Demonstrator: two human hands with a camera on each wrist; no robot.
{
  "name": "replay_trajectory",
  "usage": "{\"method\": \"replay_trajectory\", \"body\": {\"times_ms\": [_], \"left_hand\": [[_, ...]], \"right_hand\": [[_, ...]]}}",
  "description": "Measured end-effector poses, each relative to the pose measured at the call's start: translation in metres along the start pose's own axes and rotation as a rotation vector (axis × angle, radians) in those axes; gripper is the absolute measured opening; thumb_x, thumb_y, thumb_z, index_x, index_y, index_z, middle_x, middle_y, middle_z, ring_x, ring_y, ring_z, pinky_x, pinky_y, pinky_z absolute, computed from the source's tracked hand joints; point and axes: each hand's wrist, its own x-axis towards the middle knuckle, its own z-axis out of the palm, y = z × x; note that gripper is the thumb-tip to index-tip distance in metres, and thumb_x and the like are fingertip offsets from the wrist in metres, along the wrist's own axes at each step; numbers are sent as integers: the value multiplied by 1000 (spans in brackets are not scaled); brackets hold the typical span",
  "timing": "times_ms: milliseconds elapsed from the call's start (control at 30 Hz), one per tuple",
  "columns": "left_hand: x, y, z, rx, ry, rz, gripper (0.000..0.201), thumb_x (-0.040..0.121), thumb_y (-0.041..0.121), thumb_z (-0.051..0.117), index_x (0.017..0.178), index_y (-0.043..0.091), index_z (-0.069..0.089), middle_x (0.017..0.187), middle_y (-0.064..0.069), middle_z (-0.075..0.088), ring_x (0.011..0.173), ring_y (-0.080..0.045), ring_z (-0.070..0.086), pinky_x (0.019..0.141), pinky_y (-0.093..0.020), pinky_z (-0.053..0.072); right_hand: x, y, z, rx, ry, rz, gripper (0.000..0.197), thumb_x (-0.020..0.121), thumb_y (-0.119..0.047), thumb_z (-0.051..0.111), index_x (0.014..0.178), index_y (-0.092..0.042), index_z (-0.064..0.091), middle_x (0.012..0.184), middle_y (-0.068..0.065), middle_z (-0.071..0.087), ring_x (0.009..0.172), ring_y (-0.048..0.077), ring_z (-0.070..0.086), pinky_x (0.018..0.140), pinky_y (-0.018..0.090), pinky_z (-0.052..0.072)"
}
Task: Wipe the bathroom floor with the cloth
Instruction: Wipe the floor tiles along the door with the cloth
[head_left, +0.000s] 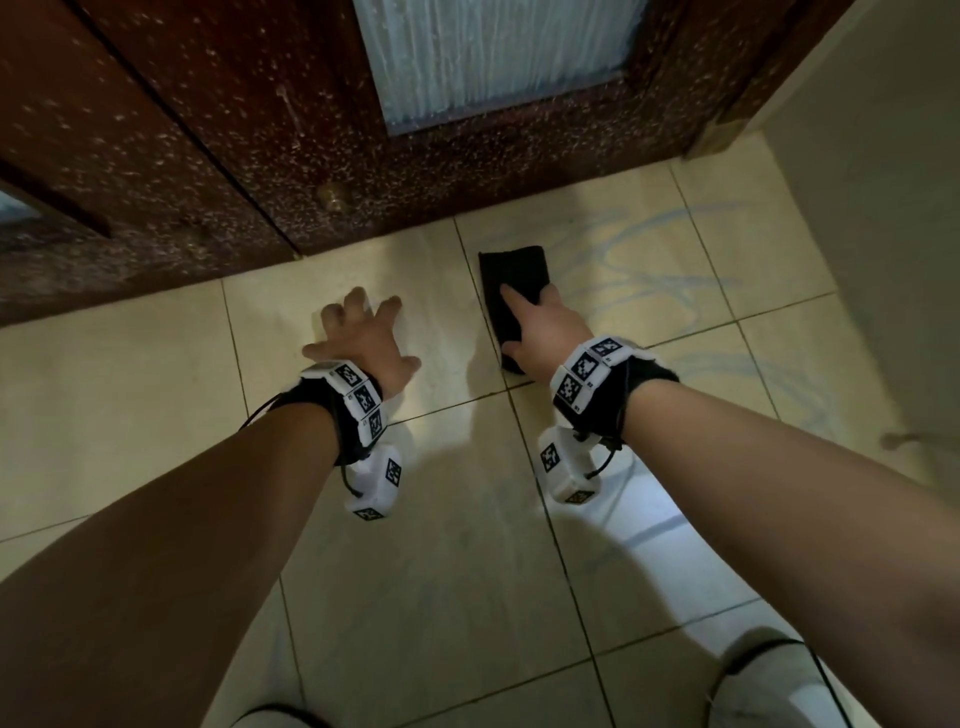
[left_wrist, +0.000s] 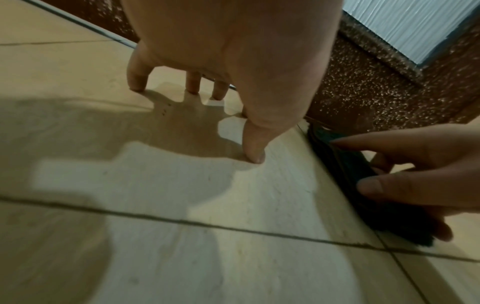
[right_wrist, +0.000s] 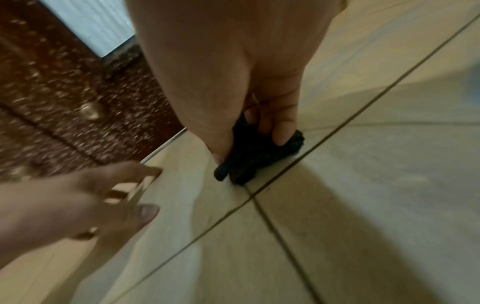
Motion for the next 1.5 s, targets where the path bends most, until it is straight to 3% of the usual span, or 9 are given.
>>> {"method": "replay_trajectory", "body": {"times_ms": [133,333,467,600,933,1133,1367,1500], "left_hand": [[0,1,3,13,16,-12,83,82,55,64,150,42,18,159,0,7,141,-30,12,98,-59,38],[1,1,7,3,27,-14,84,83,56,63,151,44,15,161,2,4,144,-28,10,100,-59,36],[3,1,5,9,16,-29,83,83,55,63,150,45,15,161,3,2,144,-28,9,101,-60,36],[2,2,1,-4,1,-39,82,83,54,65,149,44,18,160,2,4,143,-29,9,102,-59,36],[0,-2,-1,-38,-25,-13,81,84,53,65,150,44,18,161,5,2,145,-27,6,102,-59,35],[-2,-3,-3,-55,-35,-3,82,86,52,65,151,43,17,163,4,0,146,-27,5,105,-61,30],[0,-2,-5,-30,-27,-15,80,85,52,66,150,43,19,162,3,1,145,-28,7,103,-57,32],[1,-1,-4,1,-17,-8,79,83,54,67,148,43,22,160,2,7,142,-29,14,101,-56,34]], "right_hand": [[-3,-31,17,-81,-50,-103,76,97,-28,57,157,-32,11,148,18,23,112,35,54,88,39,51],[6,-59,20,-213,-53,-111,68,99,-26,52,156,-22,16,141,17,31,112,34,53,71,38,42],[3,-57,25,-172,-94,-86,86,92,-16,62,157,-25,8,143,17,25,121,35,42,85,42,48],[1,-53,25,-127,-99,-77,91,90,-15,64,158,-27,4,145,16,23,123,34,39,88,43,49],[6,-8,13,-135,4,-70,85,92,-19,63,157,-27,9,140,17,29,115,34,46,83,44,49],[14,42,-7,-119,101,35,70,99,-24,54,157,-28,15,139,21,32,111,39,50,86,45,49],[21,60,-18,-210,125,78,72,95,-26,58,156,-30,19,142,18,37,109,37,55,77,40,48],[27,63,-20,-40,65,67,82,95,-35,57,157,-34,4,151,21,27,112,41,56,83,38,50]]}}
